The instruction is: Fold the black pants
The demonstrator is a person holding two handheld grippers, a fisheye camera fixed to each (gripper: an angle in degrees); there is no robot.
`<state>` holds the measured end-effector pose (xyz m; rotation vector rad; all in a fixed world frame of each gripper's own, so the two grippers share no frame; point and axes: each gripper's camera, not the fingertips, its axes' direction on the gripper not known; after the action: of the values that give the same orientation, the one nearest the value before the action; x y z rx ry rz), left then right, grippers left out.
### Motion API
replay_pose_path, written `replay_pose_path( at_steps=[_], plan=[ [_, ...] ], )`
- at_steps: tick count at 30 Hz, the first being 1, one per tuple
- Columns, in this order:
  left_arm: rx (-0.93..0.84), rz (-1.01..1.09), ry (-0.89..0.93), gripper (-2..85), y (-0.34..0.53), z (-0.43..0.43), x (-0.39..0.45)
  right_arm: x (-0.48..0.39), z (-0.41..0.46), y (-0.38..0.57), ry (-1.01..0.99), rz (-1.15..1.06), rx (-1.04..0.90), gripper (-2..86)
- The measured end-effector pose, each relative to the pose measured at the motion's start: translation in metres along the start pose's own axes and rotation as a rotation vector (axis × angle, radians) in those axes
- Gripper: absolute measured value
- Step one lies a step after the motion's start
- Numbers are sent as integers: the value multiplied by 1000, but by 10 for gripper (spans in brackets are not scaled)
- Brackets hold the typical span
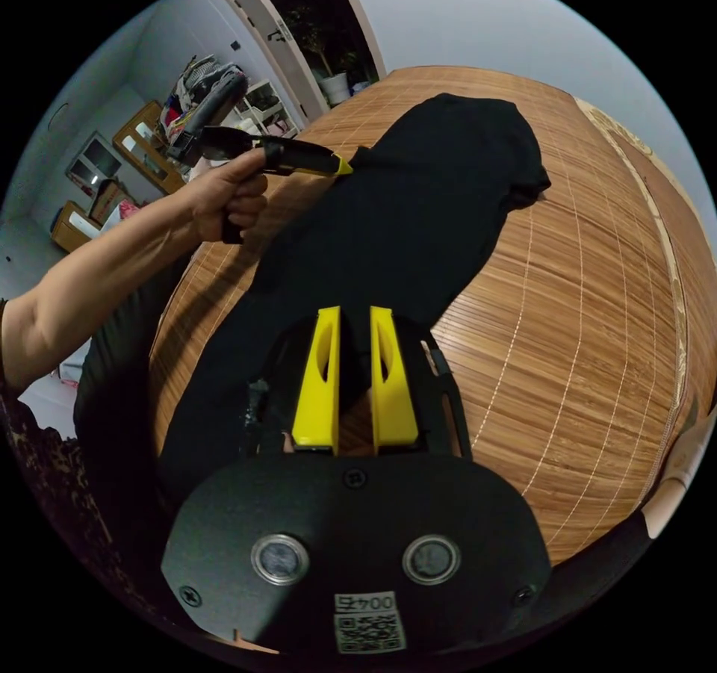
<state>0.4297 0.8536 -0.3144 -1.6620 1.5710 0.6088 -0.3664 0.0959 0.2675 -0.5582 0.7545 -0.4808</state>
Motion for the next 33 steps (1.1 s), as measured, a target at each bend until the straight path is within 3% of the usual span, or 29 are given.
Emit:
replay_pose_path(
  at_steps=[6, 9, 11, 16, 24, 33],
  plan=[
    [-46, 33, 59, 12, 6, -3, -1, -4, 6, 9, 0, -16, -11, 64],
    [60, 25, 19, 13, 26, -28, 12, -6, 8, 15, -9, -19, -14, 69],
    [109, 129, 48, 12, 48, -33, 41, -10, 11, 19, 1, -32, -20, 74],
    [3, 245, -61, 12, 84, 4, 80, -17, 16, 31, 10, -52, -13, 86],
    [87, 207, -42, 12, 128, -31, 98, -24, 24, 49, -2, -59, -16, 93],
    [65, 280, -98, 10, 295, -56, 165, -46, 4, 99, -71, -16, 93, 104]
  ],
)
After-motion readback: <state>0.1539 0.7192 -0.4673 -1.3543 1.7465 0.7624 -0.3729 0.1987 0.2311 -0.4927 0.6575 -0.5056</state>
